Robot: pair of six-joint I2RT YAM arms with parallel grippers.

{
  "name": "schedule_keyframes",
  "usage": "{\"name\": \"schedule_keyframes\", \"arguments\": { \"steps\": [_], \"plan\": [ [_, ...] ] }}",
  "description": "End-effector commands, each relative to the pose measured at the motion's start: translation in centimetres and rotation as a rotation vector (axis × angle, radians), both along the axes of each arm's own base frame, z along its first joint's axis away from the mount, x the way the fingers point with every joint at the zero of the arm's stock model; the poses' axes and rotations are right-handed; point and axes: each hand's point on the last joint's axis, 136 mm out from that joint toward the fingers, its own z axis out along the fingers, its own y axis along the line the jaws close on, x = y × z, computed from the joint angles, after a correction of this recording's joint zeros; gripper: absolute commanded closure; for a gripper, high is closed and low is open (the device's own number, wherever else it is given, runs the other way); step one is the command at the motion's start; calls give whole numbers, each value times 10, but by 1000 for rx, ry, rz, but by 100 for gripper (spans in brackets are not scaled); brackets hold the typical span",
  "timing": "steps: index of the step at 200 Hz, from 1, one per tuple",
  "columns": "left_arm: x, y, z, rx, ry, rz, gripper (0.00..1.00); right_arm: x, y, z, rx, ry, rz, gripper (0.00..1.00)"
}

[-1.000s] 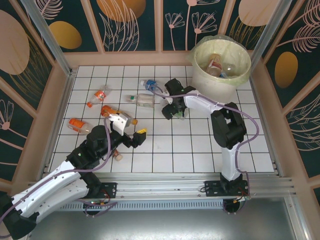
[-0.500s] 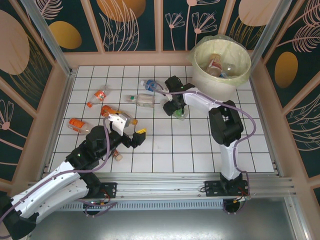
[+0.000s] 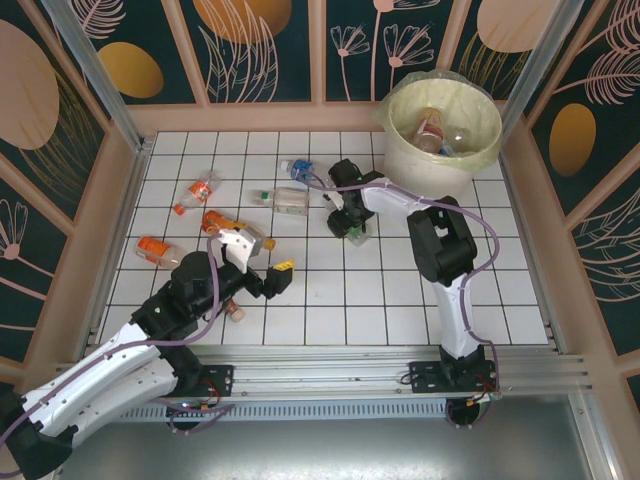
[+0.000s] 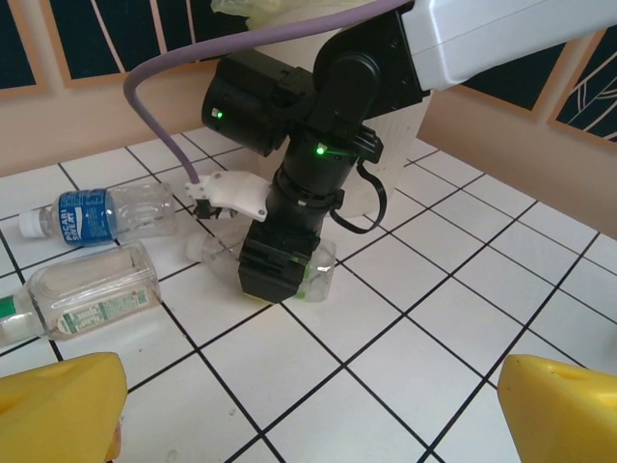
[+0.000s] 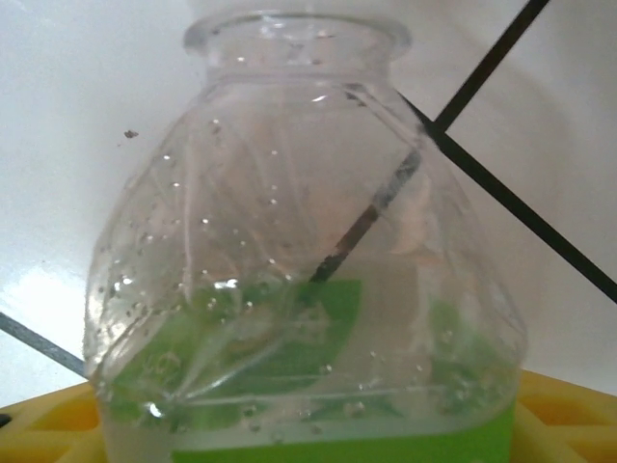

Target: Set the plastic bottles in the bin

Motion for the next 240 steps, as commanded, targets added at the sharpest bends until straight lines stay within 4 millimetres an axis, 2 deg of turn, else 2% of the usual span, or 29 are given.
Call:
{"name": "schedule_keyframes", "arguments": {
  "steps": [1,20,35,61,85,115,172,198,240],
  "plan": [
    [-5,-3,11,-9,-25,-30,1,-7,-2,-10,-4,46,3,37],
    [-5,-3,11,-9,-25,-30,1,-5,-1,-7,2,39,-1,39],
    [-5,-3,11,-10,-26,-31,1,-5,5,1,39,38,-1,45],
    [-6,-2,16,-22,-40,-30,1,-3,19,28,140,3,4,46],
    [-7,4,24,-54,-78,-13,1,3,32,64,235,-60,1,46],
    [-8,12,37,-96,-121,16,1,-2,55,106,336,-131,28,46],
    [-11,24,51,-147,-169,58,1,-9,85,185,509,-281,49,47],
    [-11,25,51,-150,-169,59,1,-8,89,226,574,-383,44,47],
    [-10,22,49,-149,-161,51,1,1,74,290,620,-601,-1,47]
  ]
}}
